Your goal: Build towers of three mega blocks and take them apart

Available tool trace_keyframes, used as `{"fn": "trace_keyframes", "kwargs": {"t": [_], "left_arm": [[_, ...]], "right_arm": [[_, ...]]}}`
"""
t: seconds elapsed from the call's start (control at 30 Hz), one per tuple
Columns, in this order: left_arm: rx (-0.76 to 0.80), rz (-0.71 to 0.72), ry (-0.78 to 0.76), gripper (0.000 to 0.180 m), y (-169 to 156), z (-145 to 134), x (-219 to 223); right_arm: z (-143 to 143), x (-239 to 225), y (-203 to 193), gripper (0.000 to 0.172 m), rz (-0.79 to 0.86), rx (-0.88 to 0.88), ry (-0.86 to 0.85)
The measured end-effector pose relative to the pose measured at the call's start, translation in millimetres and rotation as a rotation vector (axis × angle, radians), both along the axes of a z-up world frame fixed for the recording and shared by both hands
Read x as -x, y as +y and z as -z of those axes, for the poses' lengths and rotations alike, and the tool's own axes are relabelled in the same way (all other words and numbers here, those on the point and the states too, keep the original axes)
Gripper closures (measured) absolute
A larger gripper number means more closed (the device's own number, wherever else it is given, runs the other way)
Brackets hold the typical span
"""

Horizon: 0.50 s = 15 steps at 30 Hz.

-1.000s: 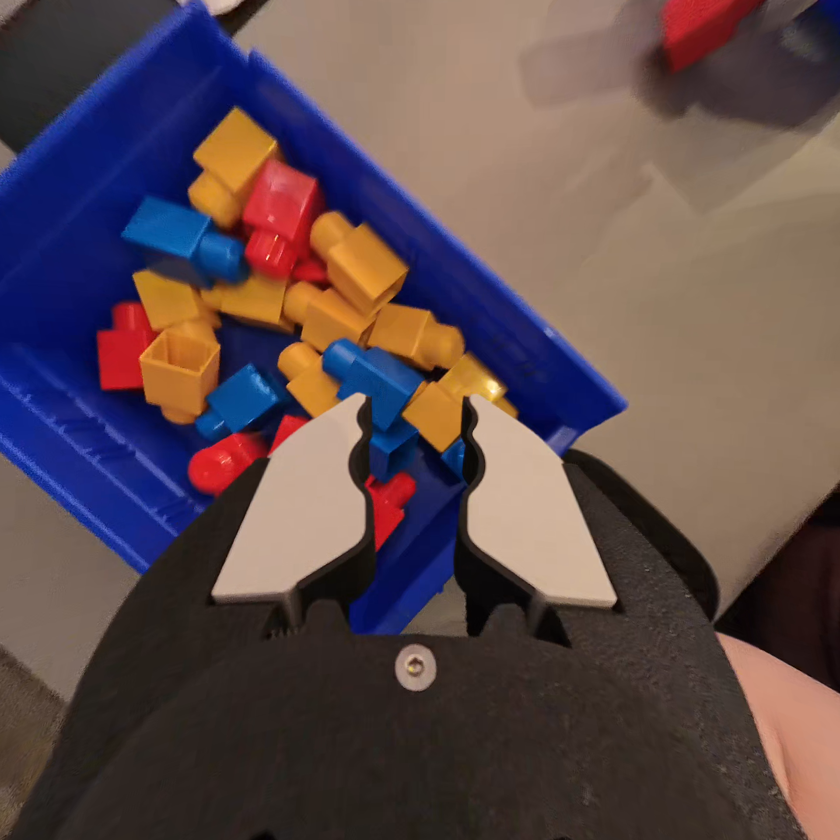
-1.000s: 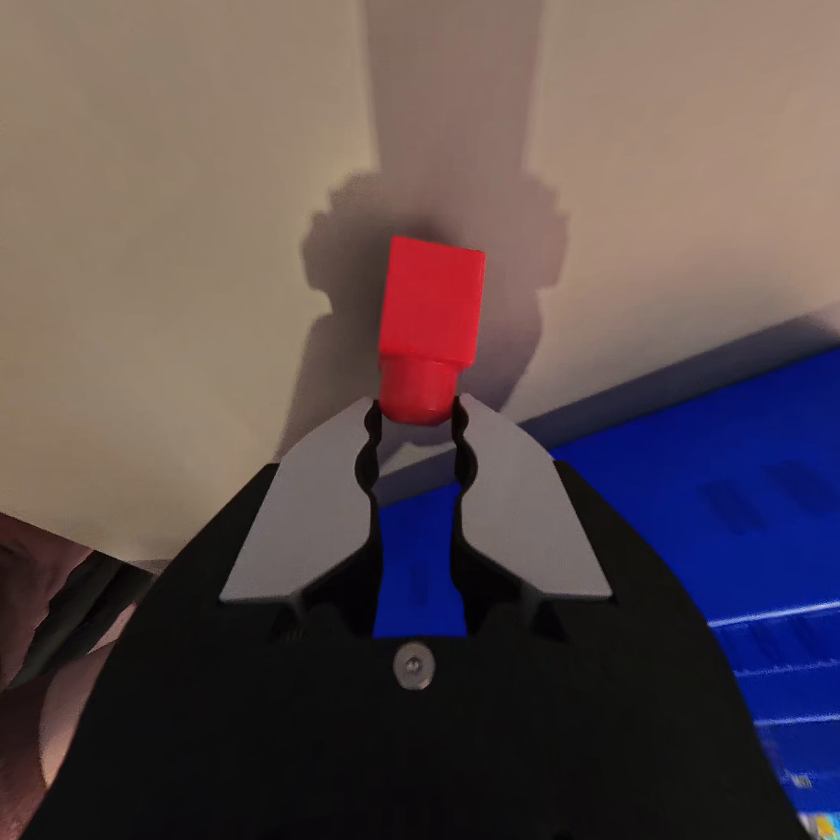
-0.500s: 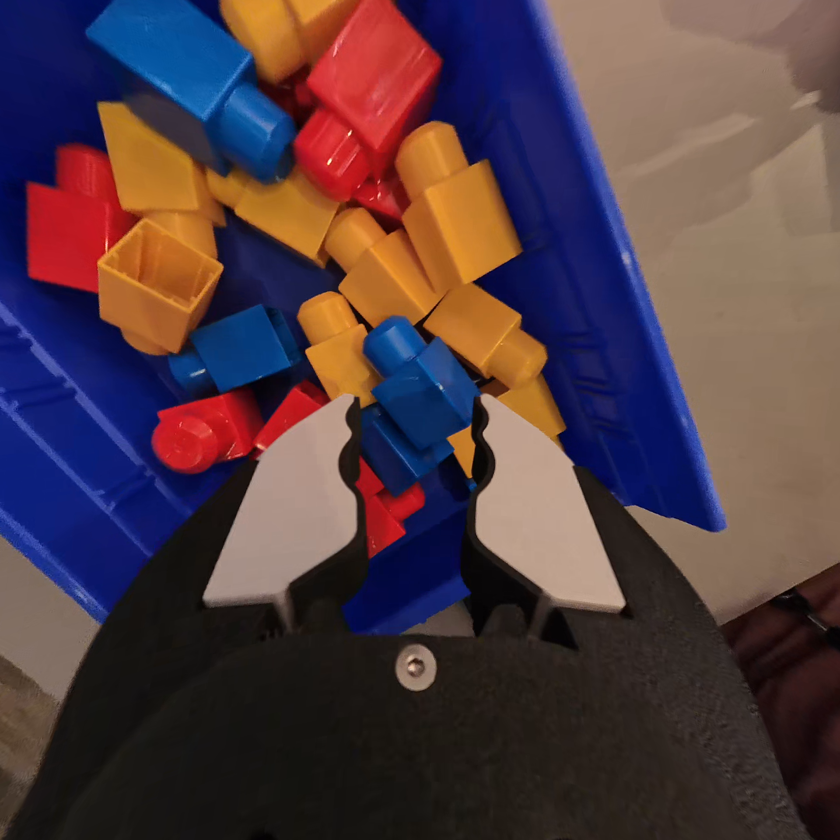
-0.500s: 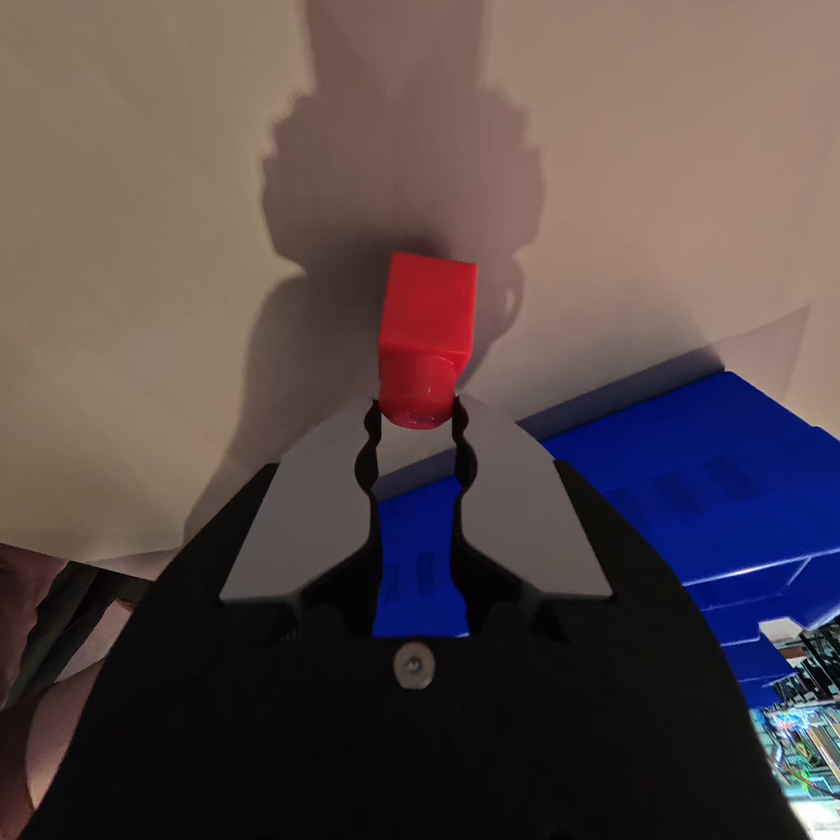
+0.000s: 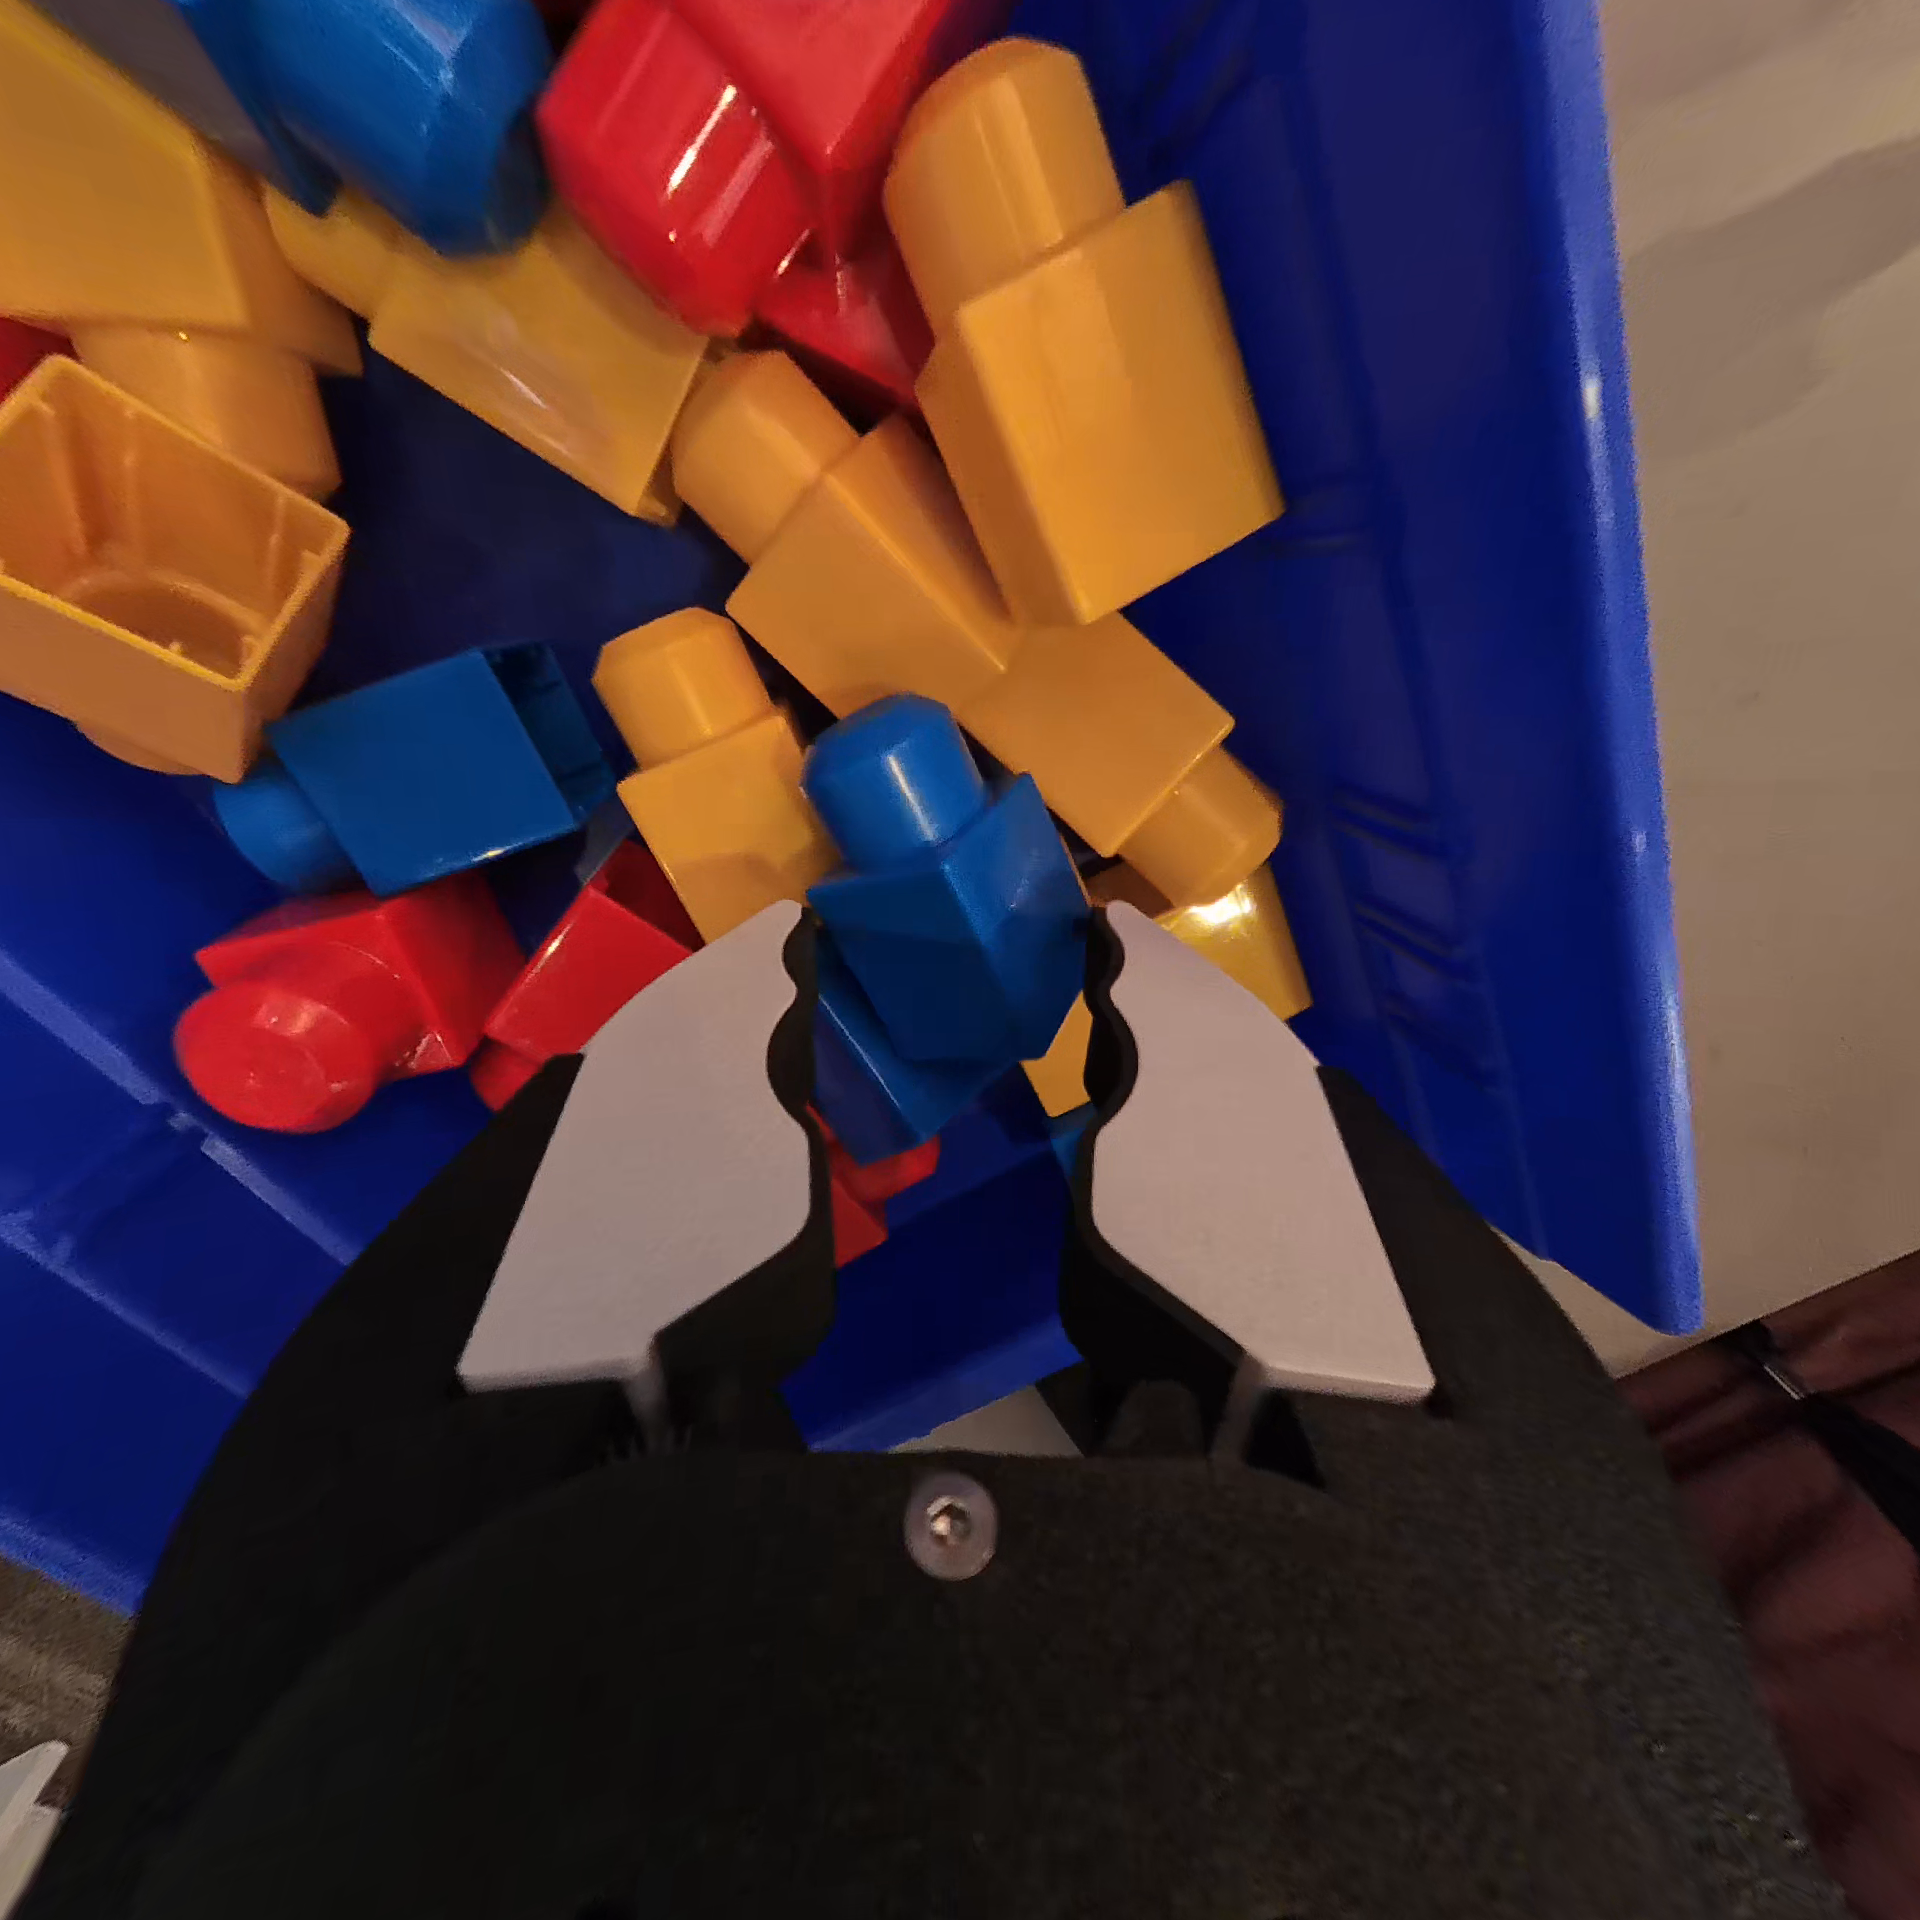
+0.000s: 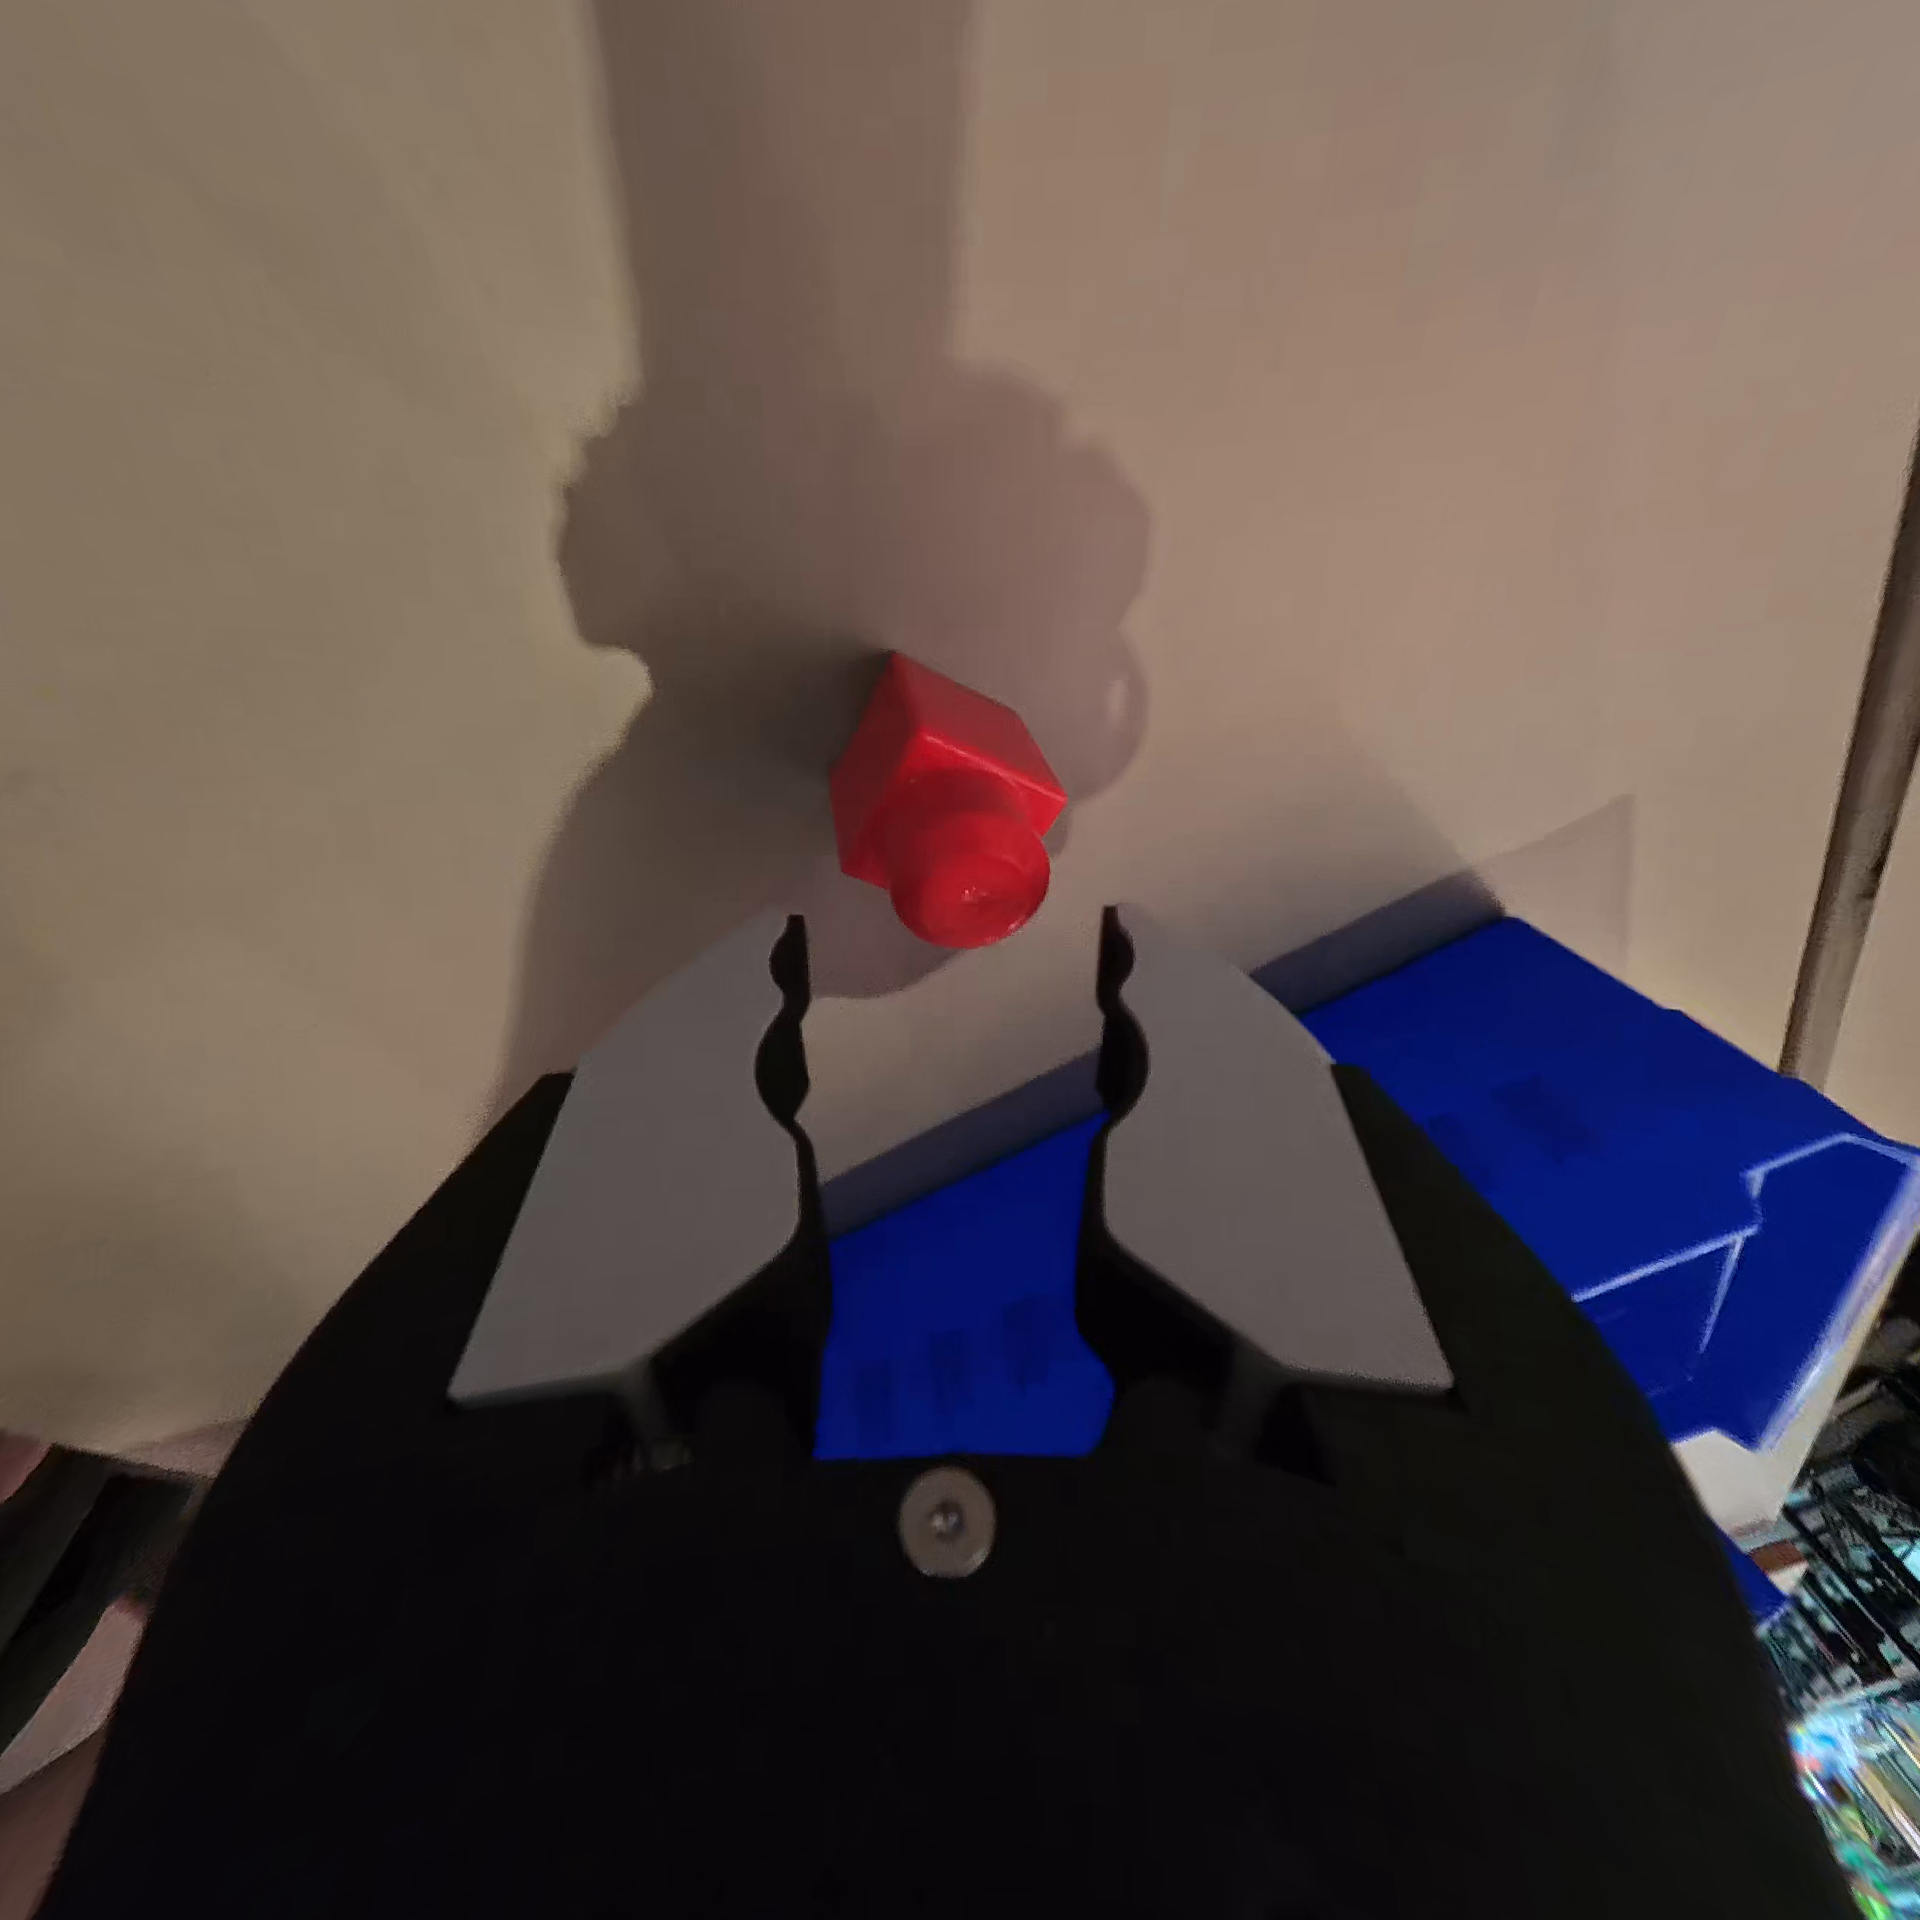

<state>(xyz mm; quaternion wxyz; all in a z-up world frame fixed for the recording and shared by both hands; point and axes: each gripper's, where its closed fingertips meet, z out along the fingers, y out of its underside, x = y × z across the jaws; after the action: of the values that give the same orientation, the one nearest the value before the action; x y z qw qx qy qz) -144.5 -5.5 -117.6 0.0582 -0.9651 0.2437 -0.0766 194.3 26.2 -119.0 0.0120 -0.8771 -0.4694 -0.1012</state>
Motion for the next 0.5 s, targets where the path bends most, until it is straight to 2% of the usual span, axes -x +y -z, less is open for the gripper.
{"fn": "trace_keyframes", "kwargs": {"t": [0.27,0.4,0.5], "left_arm": [[-0.007,0.092,-0.033,0.136,-5.7,-6.8,-5.4],[-0.069,0.086,-0.064,0.138,-4.3,-21.5,0.2],[-0.134,0.094,-0.164,0.138,-8.1,-44.0,-3.9]], "right_arm": [[-15.9,-4.9,-8.9,0.116,-0.005,-0.135,0.173],[-15.9,-1.9,-13.0,0.12,-0.02,-0.156,0.299],[-20.2,0.5,-9.4,0.121,-0.026,-0.186,0.355]]}}
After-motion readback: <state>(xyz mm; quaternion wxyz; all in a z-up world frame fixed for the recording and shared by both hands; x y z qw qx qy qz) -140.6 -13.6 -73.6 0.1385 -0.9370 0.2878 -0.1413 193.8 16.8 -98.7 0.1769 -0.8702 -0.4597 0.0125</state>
